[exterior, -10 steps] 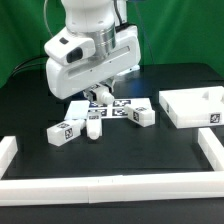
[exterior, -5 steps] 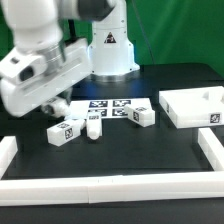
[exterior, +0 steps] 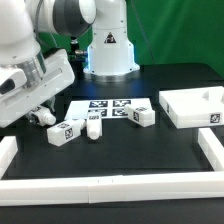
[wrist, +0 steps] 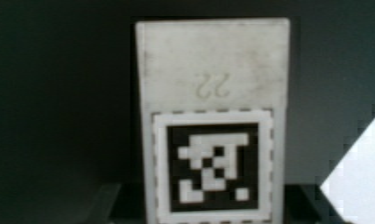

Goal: Assemble one leg

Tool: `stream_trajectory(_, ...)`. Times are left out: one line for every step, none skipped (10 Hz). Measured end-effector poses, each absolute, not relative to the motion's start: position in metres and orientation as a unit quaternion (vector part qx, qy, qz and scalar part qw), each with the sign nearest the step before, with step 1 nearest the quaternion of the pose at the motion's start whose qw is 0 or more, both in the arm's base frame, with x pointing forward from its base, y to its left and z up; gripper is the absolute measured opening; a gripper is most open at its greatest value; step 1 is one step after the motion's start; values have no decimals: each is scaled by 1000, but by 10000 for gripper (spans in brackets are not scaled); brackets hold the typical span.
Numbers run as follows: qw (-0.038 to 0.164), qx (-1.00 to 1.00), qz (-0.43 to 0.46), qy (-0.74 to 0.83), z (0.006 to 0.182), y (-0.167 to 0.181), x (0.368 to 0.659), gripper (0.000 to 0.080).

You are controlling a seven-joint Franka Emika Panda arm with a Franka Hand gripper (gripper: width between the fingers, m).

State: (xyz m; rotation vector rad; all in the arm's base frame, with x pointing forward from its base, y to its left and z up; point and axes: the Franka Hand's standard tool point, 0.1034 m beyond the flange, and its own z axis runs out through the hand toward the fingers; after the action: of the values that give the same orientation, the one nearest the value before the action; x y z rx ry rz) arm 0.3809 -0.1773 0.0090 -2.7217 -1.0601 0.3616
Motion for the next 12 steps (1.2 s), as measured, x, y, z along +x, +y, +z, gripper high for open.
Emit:
stream_trajectory(99,-920,122,-359,9,-177,381,287)
stream_trajectory(100,-920,123,-359,8,-177,381,287)
stream_trajectory(100,-920,123,-359,8,-177,380,445)
stream_trajectory(100,-920,123,-359,8,-177,380,571)
stream_trajectory(95,-930,131,-330,11,-172,383,634)
stream_trajectory(84,-935,140,-315,23,-158,391,634)
stream_trajectory(80,-936,136,-316,34,-145,390,645)
stream_trajectory(77,-942,138,-296,47,-131,388,645)
stream_trajectory(57,-955,128,-262,64,-109,398,648)
stream_trajectory(35,-961,106,-253,75,-73,403,648)
stream_trajectory(23,-966,92,-242,73,-46,400,648)
stream_trajectory(23,-964,91,-247,69,-39,397,648)
